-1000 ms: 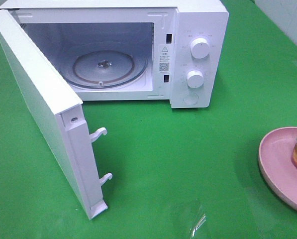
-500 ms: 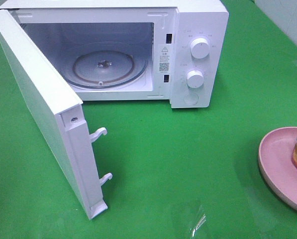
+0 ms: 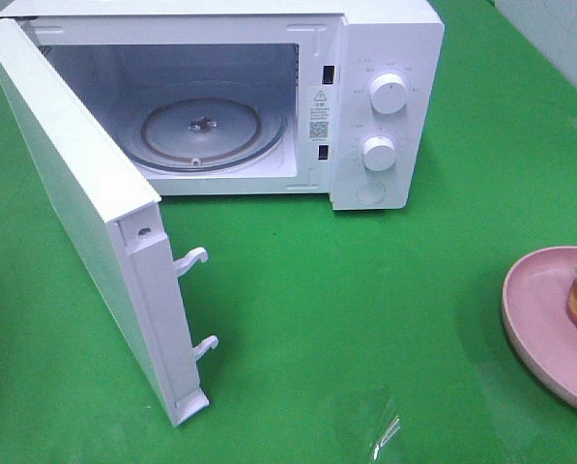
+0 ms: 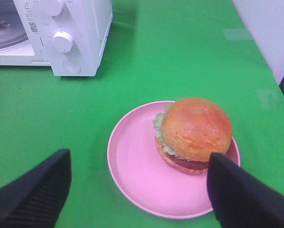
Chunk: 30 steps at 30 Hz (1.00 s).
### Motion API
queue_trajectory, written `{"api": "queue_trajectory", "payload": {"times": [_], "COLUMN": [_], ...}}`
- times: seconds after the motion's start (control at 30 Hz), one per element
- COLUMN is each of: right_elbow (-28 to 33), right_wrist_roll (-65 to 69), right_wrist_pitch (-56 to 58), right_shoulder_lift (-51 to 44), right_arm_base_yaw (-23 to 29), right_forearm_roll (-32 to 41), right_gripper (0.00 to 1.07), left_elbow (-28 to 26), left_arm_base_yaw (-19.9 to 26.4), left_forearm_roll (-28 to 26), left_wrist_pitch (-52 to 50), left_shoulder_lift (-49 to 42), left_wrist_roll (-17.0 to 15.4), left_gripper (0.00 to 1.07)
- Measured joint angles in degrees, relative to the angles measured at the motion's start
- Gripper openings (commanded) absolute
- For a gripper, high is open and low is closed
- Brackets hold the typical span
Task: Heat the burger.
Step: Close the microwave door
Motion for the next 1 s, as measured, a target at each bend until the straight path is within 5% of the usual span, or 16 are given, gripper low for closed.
{"api": "queue_trajectory", "payload": {"times": [0.33, 0.4, 0.43, 0.47, 0.5, 0.53, 1.0], "right_elbow": [0.0, 0.0, 0.0, 0.0, 0.0, 0.0, 0.0], "right_wrist_roll": [0.0, 0.0, 0.0, 0.0, 0.0, 0.0, 0.0], "right_wrist_pitch": [0.0, 0.0, 0.0, 0.0, 0.0, 0.0, -0.1], "right_shoulder_lift": [0.0, 0.0, 0.0, 0.0, 0.0, 0.0, 0.0], "right_arm_base_yaw": [0.0, 0.0, 0.0, 0.0, 0.0, 0.0, 0.0], "right_forearm_roll": [0.1, 0.1, 0.1, 0.1, 0.1, 0.1, 0.1], "right_gripper": [0.75, 0.75, 0.75, 0.75, 0.75, 0.75, 0.75], "left_elbow": [2.9, 3.1, 3.1, 3.1, 3.1, 3.1, 1.6], "left_arm_base_yaw": [0.0, 0.0, 0.0, 0.0, 0.0, 0.0, -0.2], "left_forearm_roll": [3.5, 11.7, 11.7, 17.9, 17.9, 23.8, 28.5], "left_wrist_pitch": [-20.4, -29.0, -29.0, -33.3, -33.3, -37.6, -45.8], "left_shoulder_lift": [15.5, 22.1, 22.1, 24.7, 24.7, 28.0, 40.5], "left_wrist_roll": [-5.6, -11.9, -11.9, -16.2, -16.2, -19.2, -22.6], "left_gripper": [0.00, 0.00, 0.00, 0.00, 0.00, 0.00, 0.00]}}
